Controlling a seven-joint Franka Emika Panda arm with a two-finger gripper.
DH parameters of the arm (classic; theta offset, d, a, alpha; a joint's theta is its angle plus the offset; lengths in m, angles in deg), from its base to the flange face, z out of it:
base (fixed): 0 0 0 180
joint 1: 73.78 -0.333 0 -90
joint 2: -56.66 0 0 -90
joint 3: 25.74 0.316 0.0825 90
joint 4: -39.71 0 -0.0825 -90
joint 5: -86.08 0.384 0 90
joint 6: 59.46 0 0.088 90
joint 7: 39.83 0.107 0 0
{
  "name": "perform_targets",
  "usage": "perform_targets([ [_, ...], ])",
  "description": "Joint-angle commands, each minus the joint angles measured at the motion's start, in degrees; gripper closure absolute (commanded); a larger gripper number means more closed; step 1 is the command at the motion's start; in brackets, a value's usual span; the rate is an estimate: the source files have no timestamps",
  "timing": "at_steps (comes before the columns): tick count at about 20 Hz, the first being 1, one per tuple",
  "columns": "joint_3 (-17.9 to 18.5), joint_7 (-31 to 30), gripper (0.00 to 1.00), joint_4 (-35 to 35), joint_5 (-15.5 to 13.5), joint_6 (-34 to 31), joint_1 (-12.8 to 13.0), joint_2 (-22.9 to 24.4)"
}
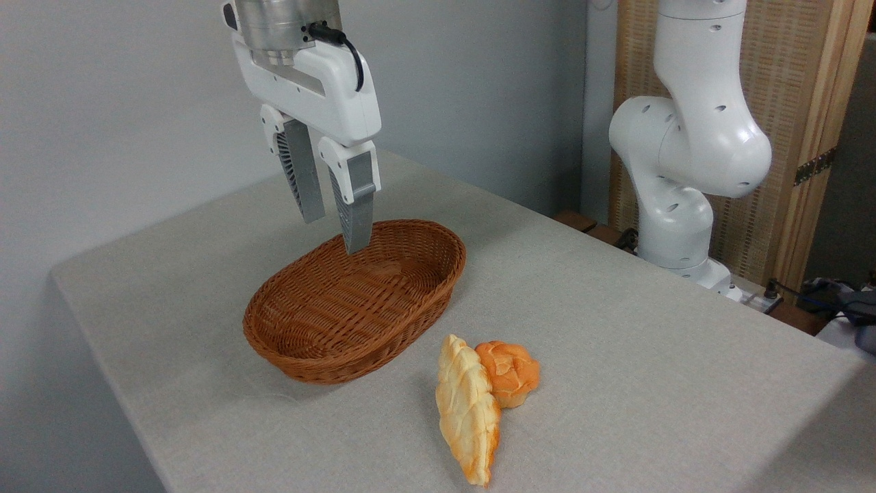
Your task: Put bread into the basket
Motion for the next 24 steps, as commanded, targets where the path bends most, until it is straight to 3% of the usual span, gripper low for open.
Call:
perform_targets([
  [1, 0.06, 1.24, 0.0, -1.13, -0.56, -2.96, 0.18, 1.36],
  [17, 0.41, 1.15, 0.0, -1.75, -0.82, -1.94, -0.07, 1.98],
  [24, 0.93, 1.15, 0.0, -7.38, -0.82, 6.14, -0.34, 5.23],
])
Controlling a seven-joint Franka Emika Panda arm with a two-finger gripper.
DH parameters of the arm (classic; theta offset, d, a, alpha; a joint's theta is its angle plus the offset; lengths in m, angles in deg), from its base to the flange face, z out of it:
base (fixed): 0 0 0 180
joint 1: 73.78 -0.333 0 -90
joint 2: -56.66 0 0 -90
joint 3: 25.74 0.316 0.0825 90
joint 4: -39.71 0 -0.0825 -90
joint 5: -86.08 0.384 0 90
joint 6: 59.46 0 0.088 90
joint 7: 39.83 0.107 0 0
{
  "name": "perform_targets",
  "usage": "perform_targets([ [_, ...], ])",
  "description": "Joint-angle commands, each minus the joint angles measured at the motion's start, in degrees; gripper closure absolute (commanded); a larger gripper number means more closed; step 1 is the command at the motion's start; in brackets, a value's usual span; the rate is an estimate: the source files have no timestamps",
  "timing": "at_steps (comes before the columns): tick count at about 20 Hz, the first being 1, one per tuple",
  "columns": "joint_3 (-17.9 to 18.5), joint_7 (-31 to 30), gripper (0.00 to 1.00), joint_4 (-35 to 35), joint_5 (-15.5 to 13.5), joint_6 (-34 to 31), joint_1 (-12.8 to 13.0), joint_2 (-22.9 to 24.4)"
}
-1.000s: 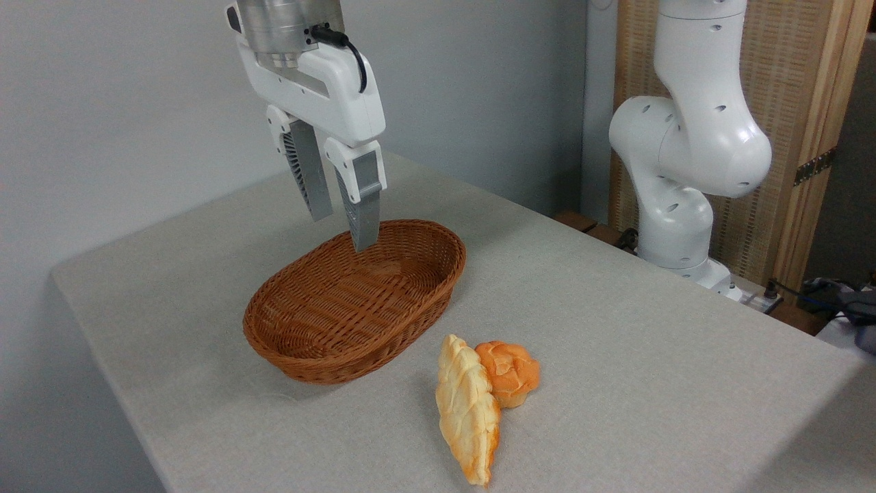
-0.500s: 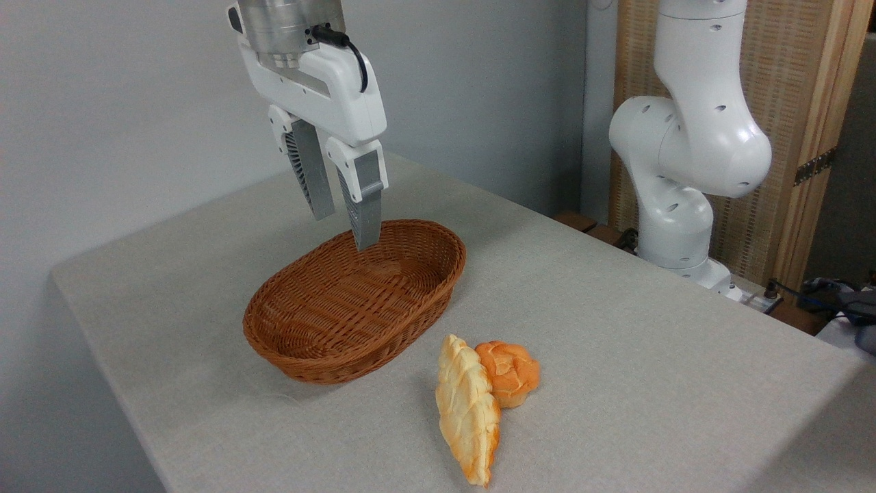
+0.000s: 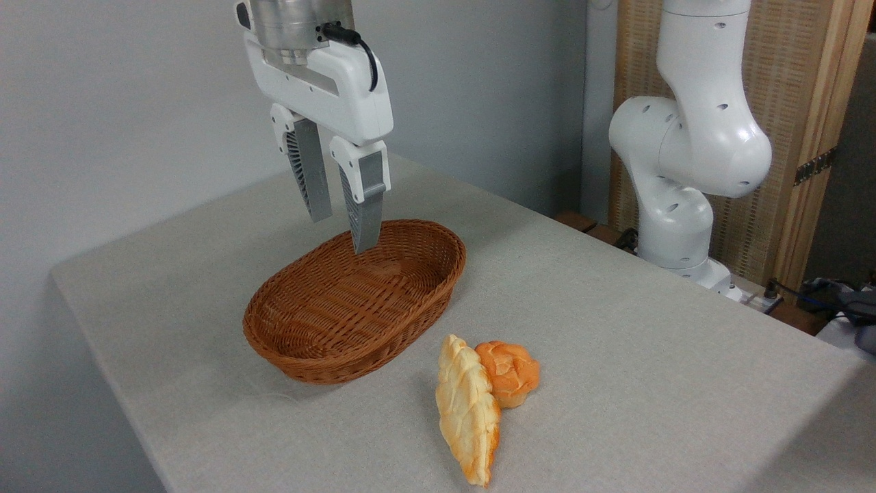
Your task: Put bread into the basket
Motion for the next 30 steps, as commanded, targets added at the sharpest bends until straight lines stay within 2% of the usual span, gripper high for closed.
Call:
perform_targets([
  [1, 1.97, 1.11, 0.0, -2.72, -0.79, 2.96, -0.12, 2.13],
  [4, 2.33, 1.2, 0.0, -3.95, -0.79, 3.14, -0.03, 2.65],
  [10, 2.42, 0.68, 0.0, -8.96, -0.88, 3.49, -0.29, 6.61],
  [14, 2.59, 0.32, 0.0, -9.84, -1.05, 3.75, -2.31, 6.35],
  [18, 3.73, 0.14, 0.0, -16.42, -1.05, 10.77, -5.03, 6.35],
  [22, 4.34, -3.09, 0.0, -20.29, -1.14, 11.84, -7.41, 6.26],
  [25, 6.27, -4.95, 0.0, -23.72, -1.32, 16.39, -7.59, 5.47],
  [27, 7.51, -5.13, 0.0, -27.05, -2.89, 20.52, -7.67, 5.38],
  [30, 7.51, -4.6, 0.0, -30.76, -4.13, 23.69, -9.87, 5.47],
])
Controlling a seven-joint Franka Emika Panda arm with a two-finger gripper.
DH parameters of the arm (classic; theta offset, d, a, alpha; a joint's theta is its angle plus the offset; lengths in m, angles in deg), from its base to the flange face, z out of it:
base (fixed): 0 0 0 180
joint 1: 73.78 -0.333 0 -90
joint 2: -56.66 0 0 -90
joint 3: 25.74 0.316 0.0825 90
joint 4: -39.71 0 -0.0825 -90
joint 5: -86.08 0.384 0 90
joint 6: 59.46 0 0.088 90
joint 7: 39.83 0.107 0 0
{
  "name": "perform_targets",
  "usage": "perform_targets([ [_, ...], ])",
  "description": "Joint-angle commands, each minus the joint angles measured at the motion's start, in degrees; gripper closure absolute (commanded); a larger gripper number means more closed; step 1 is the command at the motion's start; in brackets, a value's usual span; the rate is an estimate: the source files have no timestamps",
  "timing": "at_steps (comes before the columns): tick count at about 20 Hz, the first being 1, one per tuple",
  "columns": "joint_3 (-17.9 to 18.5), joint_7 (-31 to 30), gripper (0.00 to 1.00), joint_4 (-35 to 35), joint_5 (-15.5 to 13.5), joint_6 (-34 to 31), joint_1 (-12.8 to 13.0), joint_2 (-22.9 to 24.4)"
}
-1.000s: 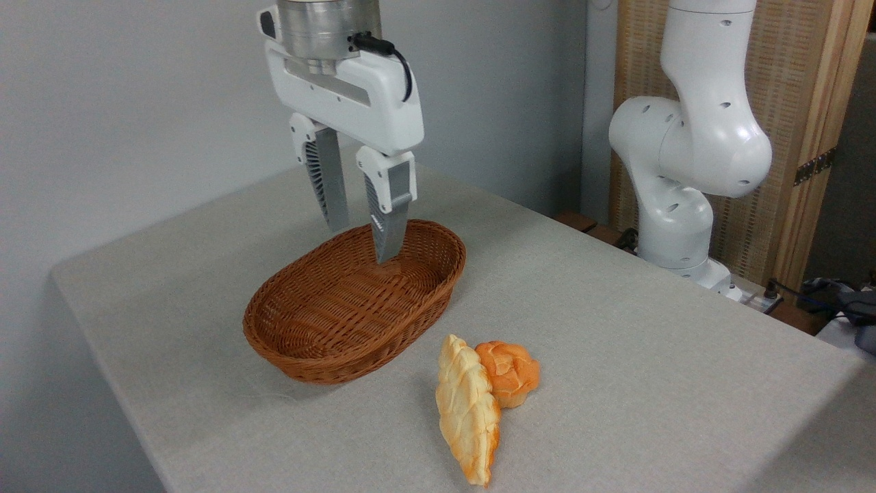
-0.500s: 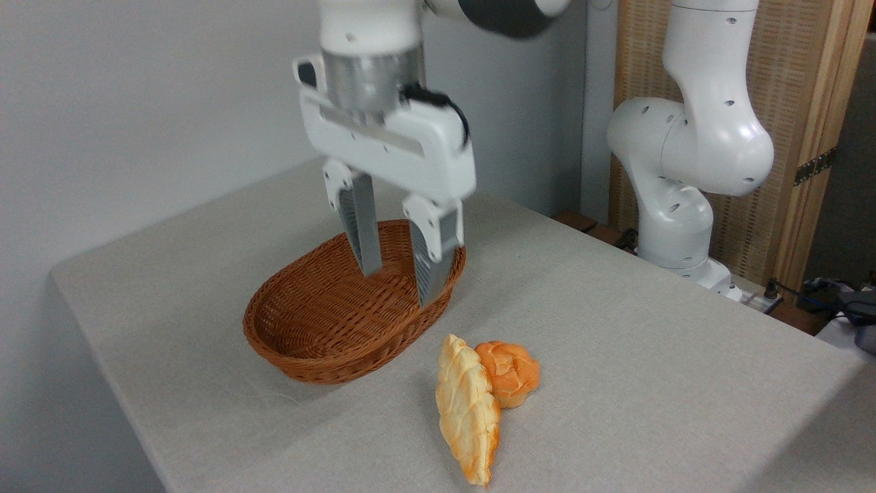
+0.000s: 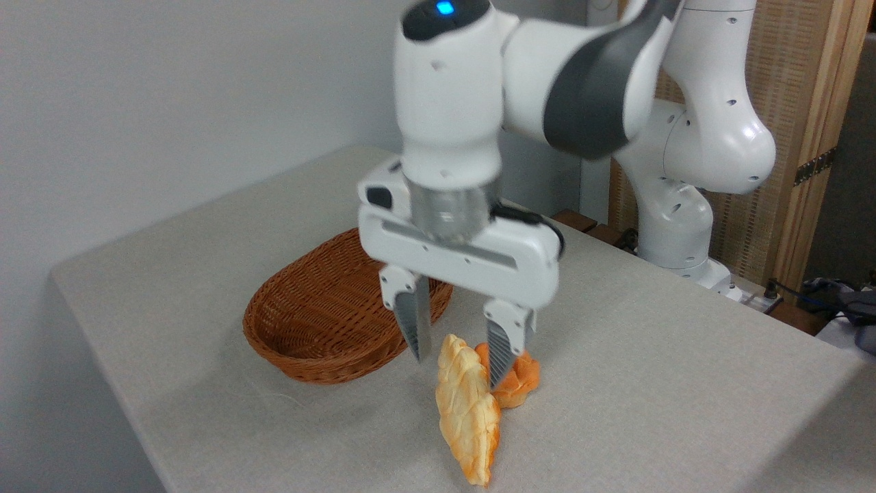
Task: Put bread into the basket
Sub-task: 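Lower the open gripper over the long golden bread loaf, then close the gripper on the bread loaf and lift it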
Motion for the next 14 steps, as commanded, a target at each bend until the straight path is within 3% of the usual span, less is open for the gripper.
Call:
perform_targets([
  [1, 0.49, -0.29, 0.0, -4.65, -1.58, 4.95, -1.53, 0.85],
  [7, 1.19, -0.29, 0.0, -5.89, -3.95, 8.73, -1.19, -0.38],
  [10, 1.11, -0.38, 0.03, -6.16, -7.72, 9.97, -0.83, -1.17],
  [14, 0.84, 0.06, 0.31, -6.16, -7.73, 10.15, -0.13, -1.79],
])
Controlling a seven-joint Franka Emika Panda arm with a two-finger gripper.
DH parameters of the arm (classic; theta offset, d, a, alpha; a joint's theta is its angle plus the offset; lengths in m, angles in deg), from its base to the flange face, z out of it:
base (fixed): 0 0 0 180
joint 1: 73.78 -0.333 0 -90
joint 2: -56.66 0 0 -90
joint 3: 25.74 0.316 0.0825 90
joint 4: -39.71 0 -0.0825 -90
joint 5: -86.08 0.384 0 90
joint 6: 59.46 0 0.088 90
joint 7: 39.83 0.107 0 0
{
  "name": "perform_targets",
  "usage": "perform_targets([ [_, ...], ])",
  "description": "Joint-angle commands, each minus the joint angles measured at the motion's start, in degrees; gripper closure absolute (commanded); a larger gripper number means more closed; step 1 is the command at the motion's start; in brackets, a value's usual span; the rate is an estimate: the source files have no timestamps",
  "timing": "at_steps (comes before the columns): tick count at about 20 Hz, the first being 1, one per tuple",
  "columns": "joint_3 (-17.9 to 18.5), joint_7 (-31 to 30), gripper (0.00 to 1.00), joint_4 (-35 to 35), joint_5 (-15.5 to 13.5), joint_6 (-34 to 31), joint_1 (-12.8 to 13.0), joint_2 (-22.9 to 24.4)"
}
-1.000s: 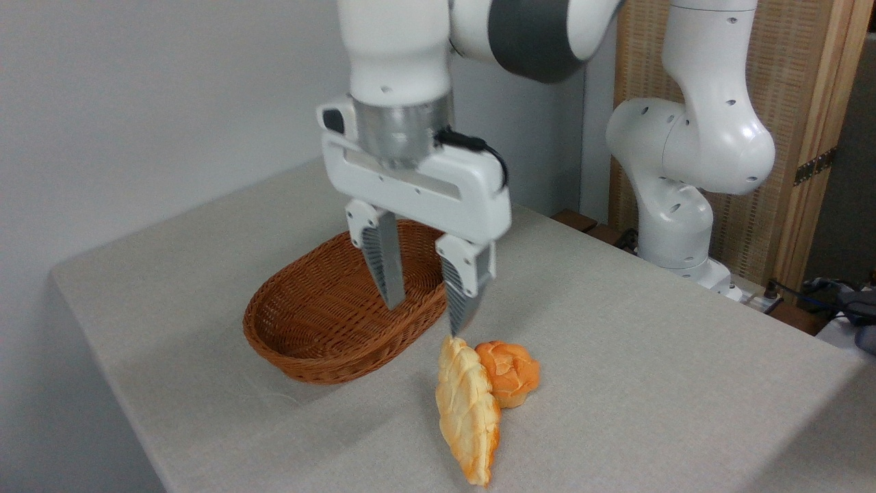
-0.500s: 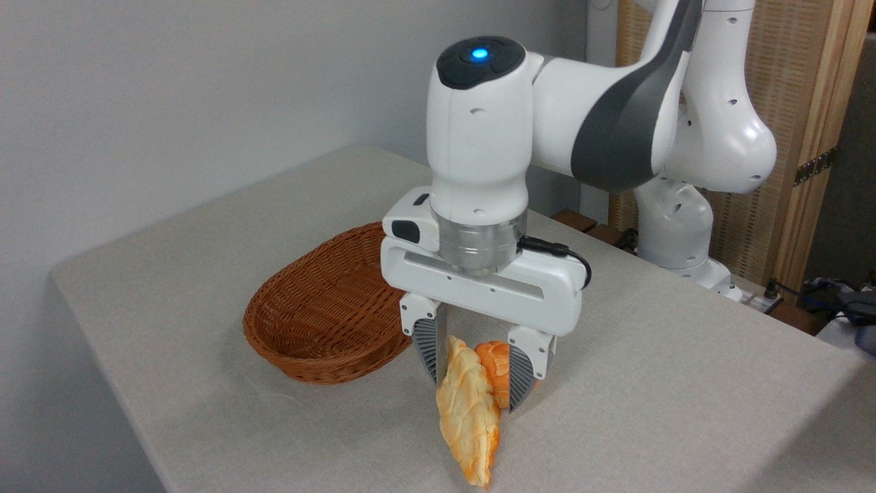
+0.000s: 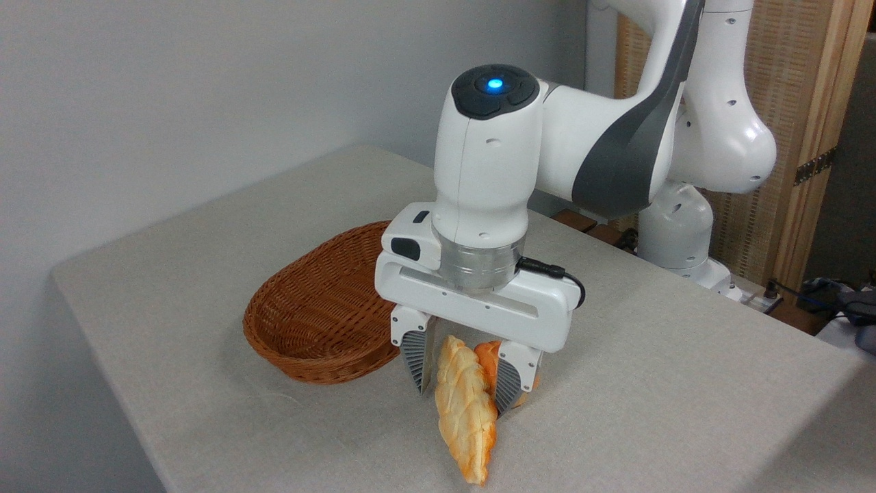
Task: Put bread into the basket
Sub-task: 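Close the gripper on the bread loaf and lift it, then carry the held loaf over the wicker basket and lower it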
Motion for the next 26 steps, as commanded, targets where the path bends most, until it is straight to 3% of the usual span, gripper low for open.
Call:
perform_targets([
  [1, 0.21, 0.15, 0.37, -0.43, -1.17, 1.4, 0.88, -0.02],
  [2, 0.21, 0.23, 0.4, -0.43, -1.17, 1.4, 0.96, -0.02],
  [5, 0.12, 4.88, 0.69, -0.43, -1.25, 1.22, 1.05, -0.02],
  [7, 0.21, 5.16, 0.75, -0.43, -1.25, 1.22, 1.31, -0.02],
  [26, 0.03, 5.25, 0.79, 0.19, -1.25, 1.13, 1.93, 0.15],
])
